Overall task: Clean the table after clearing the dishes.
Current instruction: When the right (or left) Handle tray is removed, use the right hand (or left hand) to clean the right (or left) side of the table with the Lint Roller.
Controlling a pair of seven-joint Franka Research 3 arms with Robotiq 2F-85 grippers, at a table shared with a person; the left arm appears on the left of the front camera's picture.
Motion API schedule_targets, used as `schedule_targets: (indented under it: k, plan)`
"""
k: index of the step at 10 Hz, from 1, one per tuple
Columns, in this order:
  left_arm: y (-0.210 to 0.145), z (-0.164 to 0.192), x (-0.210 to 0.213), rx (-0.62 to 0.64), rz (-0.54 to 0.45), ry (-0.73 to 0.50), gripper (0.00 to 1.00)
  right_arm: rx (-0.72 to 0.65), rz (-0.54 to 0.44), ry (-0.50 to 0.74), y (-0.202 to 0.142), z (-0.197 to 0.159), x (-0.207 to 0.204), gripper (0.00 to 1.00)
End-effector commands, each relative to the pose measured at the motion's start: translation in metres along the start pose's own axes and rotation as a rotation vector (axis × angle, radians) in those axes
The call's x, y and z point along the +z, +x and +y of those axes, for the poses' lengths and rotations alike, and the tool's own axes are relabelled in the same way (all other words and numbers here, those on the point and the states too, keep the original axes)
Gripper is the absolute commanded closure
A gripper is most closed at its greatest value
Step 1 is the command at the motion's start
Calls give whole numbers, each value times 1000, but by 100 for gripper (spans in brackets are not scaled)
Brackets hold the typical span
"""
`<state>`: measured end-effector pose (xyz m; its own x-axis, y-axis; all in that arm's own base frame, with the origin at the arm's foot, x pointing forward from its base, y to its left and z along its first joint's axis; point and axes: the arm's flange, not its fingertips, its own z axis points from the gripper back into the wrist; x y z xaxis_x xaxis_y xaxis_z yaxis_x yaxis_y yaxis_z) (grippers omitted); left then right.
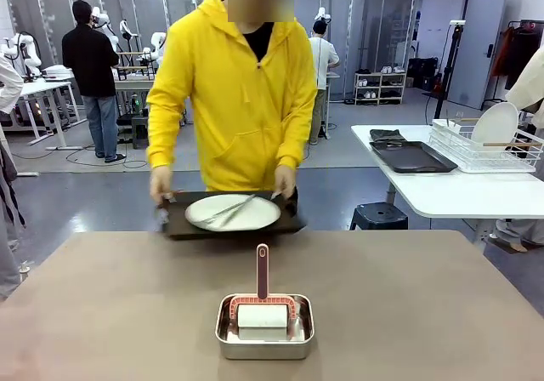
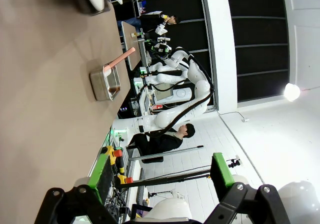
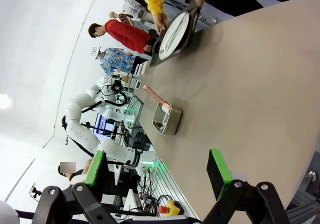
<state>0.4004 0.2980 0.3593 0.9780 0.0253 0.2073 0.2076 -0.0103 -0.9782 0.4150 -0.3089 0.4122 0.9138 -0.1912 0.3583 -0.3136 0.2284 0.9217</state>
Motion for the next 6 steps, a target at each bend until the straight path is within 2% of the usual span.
schedule_targets:
  k: [1, 6]
  plan:
    - [-2, -2, 2, -1, -7, 3, 0, 7, -2, 9, -3, 4, 0, 0]
    - [-2, -2, 2, -1, -7, 3, 0, 7, -2, 9, -3, 4, 0, 0]
